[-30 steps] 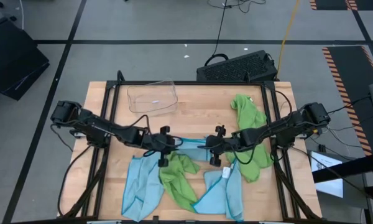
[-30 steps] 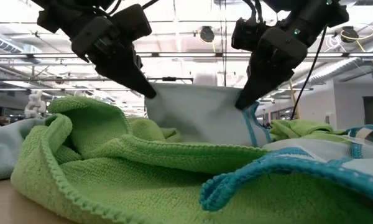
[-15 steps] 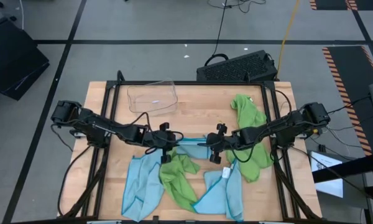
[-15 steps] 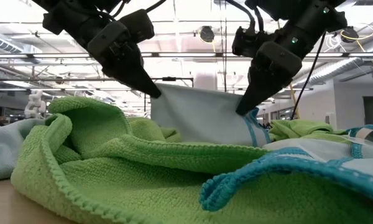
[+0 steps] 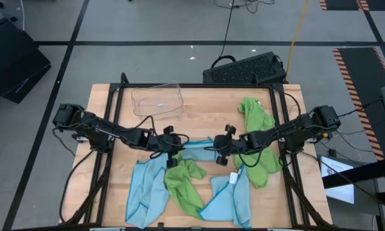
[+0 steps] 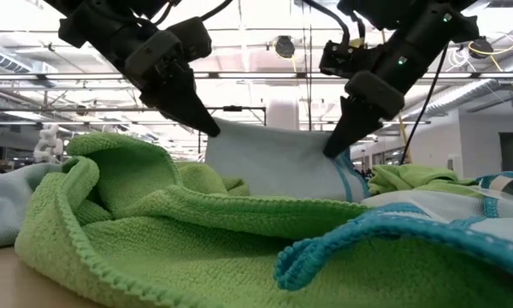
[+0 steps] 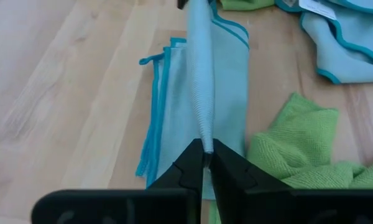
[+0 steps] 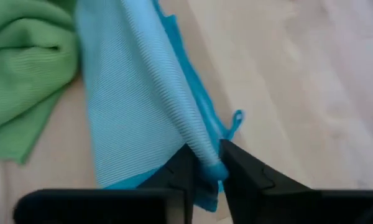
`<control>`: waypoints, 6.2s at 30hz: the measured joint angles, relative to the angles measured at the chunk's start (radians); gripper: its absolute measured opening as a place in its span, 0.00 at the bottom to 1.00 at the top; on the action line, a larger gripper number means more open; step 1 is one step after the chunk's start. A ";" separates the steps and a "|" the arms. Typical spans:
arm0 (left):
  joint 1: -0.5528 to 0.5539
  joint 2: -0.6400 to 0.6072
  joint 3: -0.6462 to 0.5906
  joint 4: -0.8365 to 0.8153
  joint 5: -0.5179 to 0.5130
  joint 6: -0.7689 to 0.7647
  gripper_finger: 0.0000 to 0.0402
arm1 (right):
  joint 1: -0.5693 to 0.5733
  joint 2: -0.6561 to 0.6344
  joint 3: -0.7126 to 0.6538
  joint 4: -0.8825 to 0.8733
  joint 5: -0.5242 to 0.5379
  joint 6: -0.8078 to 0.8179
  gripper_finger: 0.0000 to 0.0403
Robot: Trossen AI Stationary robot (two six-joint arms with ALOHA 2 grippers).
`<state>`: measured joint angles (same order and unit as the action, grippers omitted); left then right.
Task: Fold microfiber towels
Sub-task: Fold the top center blue microfiber cloth, then put the top center blue microfiber cloth into the bin
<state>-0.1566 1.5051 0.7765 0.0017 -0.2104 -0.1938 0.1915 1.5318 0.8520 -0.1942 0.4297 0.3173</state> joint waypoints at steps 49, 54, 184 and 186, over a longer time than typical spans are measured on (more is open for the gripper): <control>-0.003 0.139 0.013 0.344 0.064 0.057 0.32 | -0.109 0.000 -0.308 0.530 -0.297 -0.173 0.31; -0.004 0.244 0.111 0.310 0.071 0.092 0.38 | -0.107 0.000 -0.308 0.593 -0.354 -0.206 0.31; -0.022 0.576 0.492 -0.098 -0.303 0.177 0.41 | -0.069 0.188 -0.342 0.854 -0.252 -0.423 0.06; -0.023 0.576 0.492 -0.108 -0.295 0.182 0.29 | -0.068 0.188 -0.342 0.856 -0.251 -0.423 0.09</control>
<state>-0.1791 2.0811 1.2690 -0.1061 -0.5058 -0.0114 0.1234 1.7203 0.5098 0.6617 0.1791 -0.1059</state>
